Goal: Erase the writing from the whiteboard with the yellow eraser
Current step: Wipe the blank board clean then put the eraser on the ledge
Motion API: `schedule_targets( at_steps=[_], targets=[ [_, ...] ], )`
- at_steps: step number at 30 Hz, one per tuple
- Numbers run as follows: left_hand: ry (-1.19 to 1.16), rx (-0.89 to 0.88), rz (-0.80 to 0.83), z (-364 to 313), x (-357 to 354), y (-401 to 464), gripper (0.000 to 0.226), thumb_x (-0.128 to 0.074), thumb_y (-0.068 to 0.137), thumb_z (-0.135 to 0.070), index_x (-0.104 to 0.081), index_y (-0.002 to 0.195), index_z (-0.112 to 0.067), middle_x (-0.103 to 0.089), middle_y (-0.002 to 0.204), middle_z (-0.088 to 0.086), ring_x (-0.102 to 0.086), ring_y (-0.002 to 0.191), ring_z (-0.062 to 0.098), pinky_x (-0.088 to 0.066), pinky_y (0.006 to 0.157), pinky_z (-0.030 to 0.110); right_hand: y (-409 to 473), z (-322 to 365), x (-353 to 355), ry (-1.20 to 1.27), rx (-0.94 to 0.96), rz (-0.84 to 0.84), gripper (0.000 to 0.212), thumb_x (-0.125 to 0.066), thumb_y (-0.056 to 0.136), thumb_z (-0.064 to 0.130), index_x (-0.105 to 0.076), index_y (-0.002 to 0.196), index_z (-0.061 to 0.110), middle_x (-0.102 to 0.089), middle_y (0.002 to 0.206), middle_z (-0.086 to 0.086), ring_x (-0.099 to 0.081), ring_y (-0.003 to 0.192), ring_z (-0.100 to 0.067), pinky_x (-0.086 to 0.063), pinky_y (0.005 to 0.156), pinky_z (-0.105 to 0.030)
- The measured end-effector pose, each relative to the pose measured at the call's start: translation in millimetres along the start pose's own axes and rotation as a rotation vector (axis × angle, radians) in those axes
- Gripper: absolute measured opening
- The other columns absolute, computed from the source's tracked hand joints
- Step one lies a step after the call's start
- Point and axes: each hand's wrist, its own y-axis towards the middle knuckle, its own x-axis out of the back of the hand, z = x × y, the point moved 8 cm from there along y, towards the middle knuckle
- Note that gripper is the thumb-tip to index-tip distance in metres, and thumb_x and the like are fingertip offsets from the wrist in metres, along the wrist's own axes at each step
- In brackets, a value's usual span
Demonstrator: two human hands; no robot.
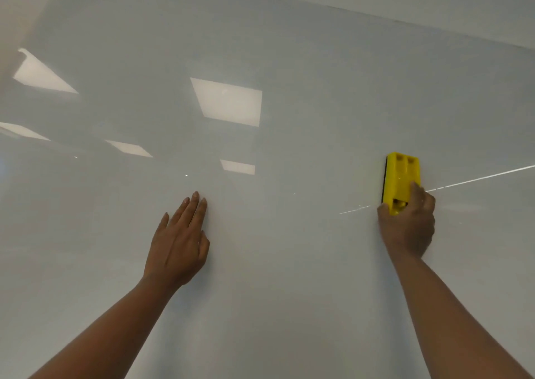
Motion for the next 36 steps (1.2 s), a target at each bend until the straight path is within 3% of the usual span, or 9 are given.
schedule_targets(
  at_steps=[7,10,19,21,25,28,33,36],
  targets=[
    [-0.053,-0.009,-0.082,-2.9,6.0,-2.1,0.060,-0.034,0.081,-0.019,-0.037,0.139,-0.001,-0.034,0.147,0.015,-0.034,0.135,0.032,-0.030,0.107,0.050,-2.2,20.3,-13.0,0.015,-0.056,0.001,0.057,-0.058,0.089,0.017,-0.034,0.140,0.006,-0.029,0.148,-0.020,-0.039,0.122,-0.044,-0.035,0.099,-0.047],
    [-0.041,-0.020,-0.090,-3.6,7.5,-1.6,0.062,-0.024,0.082,-0.025,-0.039,0.137,-0.001,-0.037,0.145,0.016,-0.037,0.133,0.034,-0.032,0.105,0.051,-1.8,45.3,-20.6,0.013,0.009,0.040,0.058,-0.058,0.089,0.018,-0.034,0.141,0.008,-0.027,0.149,-0.019,-0.039,0.123,-0.042,-0.034,0.099,-0.044],
    [0.013,-0.059,-0.072,-4.2,6.3,-0.8,0.066,-0.020,0.079,-0.027,-0.044,0.133,0.003,-0.044,0.140,0.021,-0.044,0.127,0.038,-0.039,0.099,0.055,-67.0,161.3,-72.9,-0.031,0.491,0.287,0.066,-0.051,0.087,0.018,-0.022,0.146,0.015,-0.016,0.155,-0.012,-0.038,0.123,-0.032,-0.028,0.100,-0.035],
    [0.035,-0.060,-0.070,-5.6,6.6,-0.9,0.067,-0.020,0.079,-0.028,-0.044,0.134,0.003,-0.042,0.141,0.021,-0.043,0.128,0.038,-0.036,0.100,0.056,-98.8,177.9,-78.7,-0.003,0.678,0.388,0.068,-0.056,0.082,0.014,-0.028,0.143,0.013,-0.023,0.152,-0.015,-0.044,0.117,-0.036,-0.034,0.099,-0.039],
    [0.078,-0.051,-0.102,-7.5,6.0,-2.9,0.066,-0.025,0.076,-0.027,-0.049,0.129,0.004,-0.044,0.138,0.025,-0.047,0.124,0.040,-0.033,0.098,0.061,-124.9,174.9,-72.9,-0.009,0.928,0.495,0.064,-0.063,0.072,0.004,-0.047,0.134,0.008,-0.042,0.143,-0.017,-0.056,0.091,-0.040,-0.052,0.078,-0.043],
    [0.077,-0.062,-0.116,-13.5,1.8,-3.8,0.066,-0.026,0.078,-0.027,-0.045,0.133,0.004,-0.039,0.142,0.023,-0.042,0.128,0.039,-0.029,0.100,0.062,-98.1,143.6,-61.3,-0.040,0.868,0.453,0.064,-0.064,0.073,0.005,-0.046,0.134,0.008,-0.041,0.143,-0.018,-0.056,0.097,-0.040,-0.051,0.083,-0.044],
    [0.046,-0.180,-0.131,-50.0,-11.3,-1.1,0.064,-0.023,0.082,-0.026,-0.036,0.139,-0.001,-0.032,0.147,0.017,-0.035,0.133,0.032,-0.020,0.106,0.060,-34.0,61.7,-31.8,-0.103,0.544,0.303,0.064,-0.058,0.084,0.013,-0.031,0.142,0.014,-0.026,0.151,-0.015,-0.041,0.124,-0.035,-0.033,0.101,-0.038],
    [0.009,-0.203,-0.143,-68.1,-20.2,2.8,0.064,-0.023,0.082,-0.027,-0.036,0.140,-0.002,-0.032,0.148,0.016,-0.032,0.134,0.029,-0.018,0.108,0.058,-0.2,15.3,-12.5,-0.157,0.383,0.269,0.065,-0.056,0.087,0.016,-0.026,0.145,0.016,-0.021,0.153,-0.013,-0.036,0.128,-0.034,-0.035,0.101,-0.039]
  ],
)
